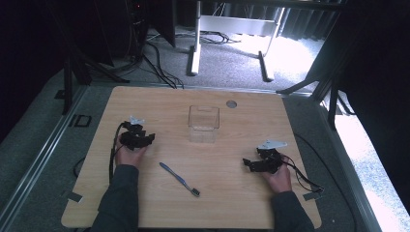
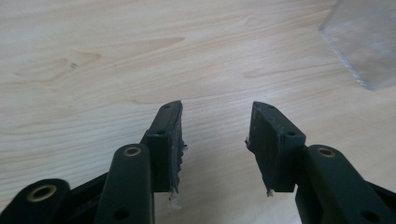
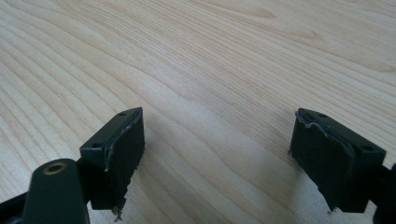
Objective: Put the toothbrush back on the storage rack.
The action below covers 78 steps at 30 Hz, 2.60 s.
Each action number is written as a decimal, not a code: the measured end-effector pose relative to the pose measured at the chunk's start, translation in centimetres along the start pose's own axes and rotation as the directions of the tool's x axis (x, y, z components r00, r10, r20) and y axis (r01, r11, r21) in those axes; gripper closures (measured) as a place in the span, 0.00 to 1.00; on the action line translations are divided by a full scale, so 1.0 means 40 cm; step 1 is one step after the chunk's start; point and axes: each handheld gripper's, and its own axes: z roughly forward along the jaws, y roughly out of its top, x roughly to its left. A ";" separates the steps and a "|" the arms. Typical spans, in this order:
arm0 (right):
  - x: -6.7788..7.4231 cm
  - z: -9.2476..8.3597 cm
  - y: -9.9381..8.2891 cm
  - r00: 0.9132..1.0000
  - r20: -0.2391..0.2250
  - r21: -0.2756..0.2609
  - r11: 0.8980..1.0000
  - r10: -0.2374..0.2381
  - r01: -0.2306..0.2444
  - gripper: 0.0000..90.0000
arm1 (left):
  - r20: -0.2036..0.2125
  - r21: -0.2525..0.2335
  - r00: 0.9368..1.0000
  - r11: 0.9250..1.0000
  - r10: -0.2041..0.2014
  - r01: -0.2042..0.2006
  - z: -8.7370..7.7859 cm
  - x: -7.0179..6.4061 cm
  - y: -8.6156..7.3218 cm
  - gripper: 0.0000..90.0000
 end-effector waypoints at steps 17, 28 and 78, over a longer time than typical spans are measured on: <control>0.000 0.000 0.000 1.000 -0.001 0.000 1.000 -0.001 0.001 0.19 | 0.127 -0.135 0.987 0.988 0.097 -0.080 -0.143 0.010 0.016 0.57; -0.003 0.003 0.002 1.000 -0.015 0.006 1.000 -0.016 0.016 0.17 | 0.140 -0.153 0.965 0.968 0.222 -0.200 -0.201 -0.028 0.037 0.56; -0.004 0.004 0.003 1.000 -0.016 0.004 1.000 -0.017 0.017 0.17 | 0.258 -0.194 0.885 0.918 0.389 -0.347 -0.249 -0.086 0.095 0.68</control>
